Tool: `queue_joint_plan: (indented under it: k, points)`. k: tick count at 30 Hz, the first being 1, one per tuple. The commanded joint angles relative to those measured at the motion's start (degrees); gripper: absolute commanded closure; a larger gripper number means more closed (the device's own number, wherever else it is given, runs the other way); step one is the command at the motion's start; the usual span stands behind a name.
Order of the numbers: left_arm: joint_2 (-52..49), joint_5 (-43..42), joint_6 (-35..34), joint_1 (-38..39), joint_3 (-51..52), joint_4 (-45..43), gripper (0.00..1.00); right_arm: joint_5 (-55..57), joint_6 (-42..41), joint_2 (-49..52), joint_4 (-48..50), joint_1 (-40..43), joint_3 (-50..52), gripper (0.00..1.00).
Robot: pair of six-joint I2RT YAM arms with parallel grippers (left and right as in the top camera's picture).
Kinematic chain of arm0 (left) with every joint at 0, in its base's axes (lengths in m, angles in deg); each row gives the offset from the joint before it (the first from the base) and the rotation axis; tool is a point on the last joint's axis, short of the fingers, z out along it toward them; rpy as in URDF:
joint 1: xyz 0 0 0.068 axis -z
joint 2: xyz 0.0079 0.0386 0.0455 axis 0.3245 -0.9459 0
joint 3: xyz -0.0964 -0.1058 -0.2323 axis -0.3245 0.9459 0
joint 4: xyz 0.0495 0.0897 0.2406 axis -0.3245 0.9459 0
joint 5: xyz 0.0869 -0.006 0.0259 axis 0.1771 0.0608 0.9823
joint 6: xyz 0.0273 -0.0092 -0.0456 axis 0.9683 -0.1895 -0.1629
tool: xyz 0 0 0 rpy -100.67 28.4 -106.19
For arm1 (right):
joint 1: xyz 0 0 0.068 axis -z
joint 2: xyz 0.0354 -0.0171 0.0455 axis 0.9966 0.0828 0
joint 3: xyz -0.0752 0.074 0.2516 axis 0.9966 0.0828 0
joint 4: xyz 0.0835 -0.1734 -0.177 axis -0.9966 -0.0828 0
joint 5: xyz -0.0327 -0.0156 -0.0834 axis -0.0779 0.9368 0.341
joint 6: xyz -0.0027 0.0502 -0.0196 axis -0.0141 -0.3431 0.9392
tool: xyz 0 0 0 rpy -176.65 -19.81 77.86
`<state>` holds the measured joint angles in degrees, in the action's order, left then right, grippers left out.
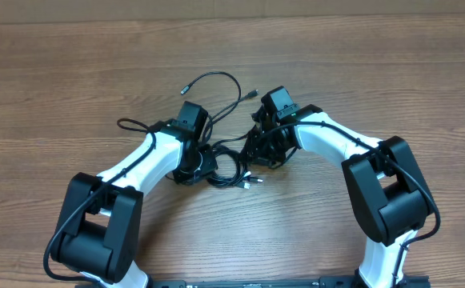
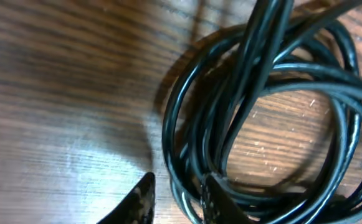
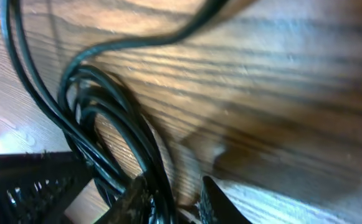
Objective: Untangle cables
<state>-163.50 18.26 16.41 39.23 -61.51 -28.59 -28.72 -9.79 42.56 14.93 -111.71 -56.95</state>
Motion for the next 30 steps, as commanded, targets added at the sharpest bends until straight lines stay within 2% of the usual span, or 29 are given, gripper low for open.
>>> queue_joint_plan:
  k: [1,6,9,13,17,20,25,28,30]
  points:
    - [1.4,1.01,-0.96,0.52,1.68,-1.44,0.76,-0.42,0.07,0.61,-1.05,-1.01,0.55,0.74]
    - [1.4,1.01,-1.36,0.52,2.23,-3.21,0.76,-0.28,0.48,0.61,-1.33,-3.26,0.55,0.67]
    - [1.4,0.98,-1.36,0.52,2.23,-3.52,0.81,0.26,0.44,0.61,-0.9,-3.87,0.55,0.68]
    - [1.4,0.92,-0.98,0.39,2.23,-3.52,0.84,0.26,0.39,0.61,-0.72,-3.85,0.55,0.77]
    - [1.44,-2.75,2.36,-0.72,1.16,-3.28,0.87,0.26,0.42,0.61,-0.66,-3.85,0.55,0.96]
    - [1.53,-6.34,4.66,-2.1,-0.76,-1.79,0.87,0.26,0.42,0.61,-0.61,-3.85,0.55,0.96]
    - [1.53,-8.24,5.62,-3.8,-4.26,1.25,0.85,0.24,0.42,0.61,0.02,-3.85,0.55,0.96]
    - [1.51,-8.2,5.6,-3.82,-4.55,0.79,0.75,0.24,0.42,0.61,0.22,-3.85,0.55,0.96]
    - [1.51,-7.41,5.6,-3.82,-4.52,0.79,0.73,0.24,0.42,0.61,0.24,-3.85,0.55,0.96]
